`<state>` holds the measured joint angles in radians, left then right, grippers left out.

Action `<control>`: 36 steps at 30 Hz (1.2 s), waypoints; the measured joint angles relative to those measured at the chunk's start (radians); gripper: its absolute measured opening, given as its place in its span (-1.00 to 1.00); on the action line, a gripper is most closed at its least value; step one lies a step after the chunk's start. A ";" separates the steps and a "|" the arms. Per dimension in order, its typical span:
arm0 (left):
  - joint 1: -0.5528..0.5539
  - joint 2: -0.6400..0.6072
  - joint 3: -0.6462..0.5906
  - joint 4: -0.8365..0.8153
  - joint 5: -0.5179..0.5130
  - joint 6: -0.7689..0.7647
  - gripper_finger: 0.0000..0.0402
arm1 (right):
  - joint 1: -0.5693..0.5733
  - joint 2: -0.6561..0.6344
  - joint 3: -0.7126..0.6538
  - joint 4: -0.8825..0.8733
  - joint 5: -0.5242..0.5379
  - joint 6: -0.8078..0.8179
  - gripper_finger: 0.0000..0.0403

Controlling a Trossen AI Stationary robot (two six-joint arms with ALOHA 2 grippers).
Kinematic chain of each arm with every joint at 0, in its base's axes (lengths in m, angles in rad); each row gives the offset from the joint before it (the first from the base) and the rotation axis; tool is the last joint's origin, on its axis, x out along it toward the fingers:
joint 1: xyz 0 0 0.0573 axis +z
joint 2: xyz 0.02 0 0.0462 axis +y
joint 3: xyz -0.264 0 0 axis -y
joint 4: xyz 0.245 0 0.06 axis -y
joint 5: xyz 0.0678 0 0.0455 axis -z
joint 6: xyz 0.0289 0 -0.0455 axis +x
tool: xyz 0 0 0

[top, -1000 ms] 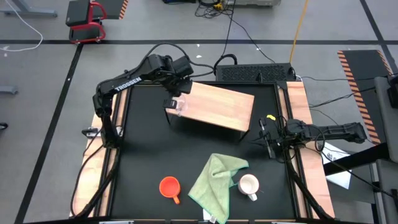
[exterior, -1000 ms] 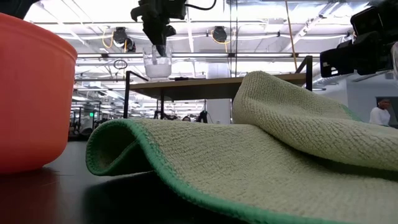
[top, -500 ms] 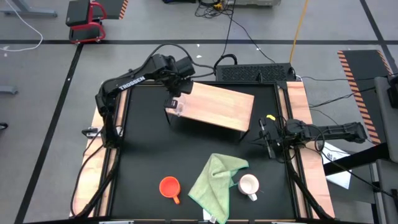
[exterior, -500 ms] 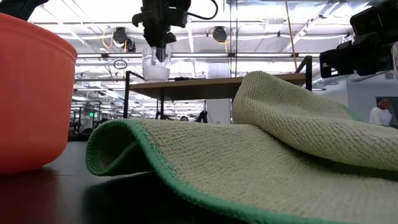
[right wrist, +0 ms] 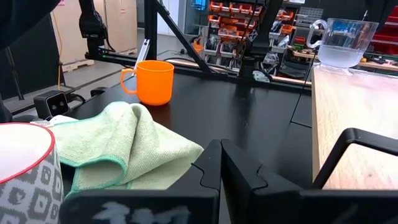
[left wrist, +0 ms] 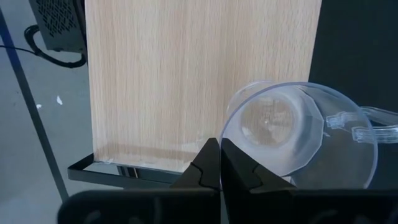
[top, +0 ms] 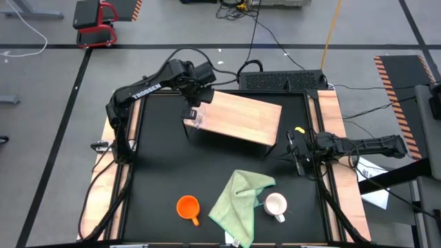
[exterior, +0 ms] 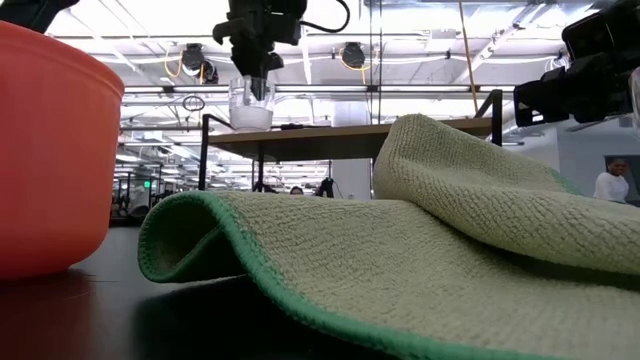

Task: Stack small to large cups/mugs on shelf
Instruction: Put the transparent mug on the shelf

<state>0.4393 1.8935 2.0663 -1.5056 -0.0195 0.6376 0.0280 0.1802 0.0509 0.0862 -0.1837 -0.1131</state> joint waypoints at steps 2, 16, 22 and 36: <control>0.000 0.000 0.000 0.003 0.004 0.000 -1.00 | 0.000 0.000 0.000 0.000 0.000 0.002 -1.00; 0.000 0.003 -0.002 0.020 -0.001 -0.019 -0.90 | 0.000 0.000 0.000 0.000 0.000 0.005 -1.00; 0.000 0.004 -0.003 0.033 -0.001 -0.020 -0.88 | 0.000 0.000 0.000 0.000 0.000 0.005 -1.00; 0.008 0.004 -0.003 0.044 0.018 -0.041 -0.87 | 0.000 0.000 0.000 0.000 0.000 0.016 -1.00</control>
<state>0.4468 1.8973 2.0636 -1.4620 -0.0013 0.5970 0.0280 0.1802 0.0509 0.0860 -0.1837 -0.0969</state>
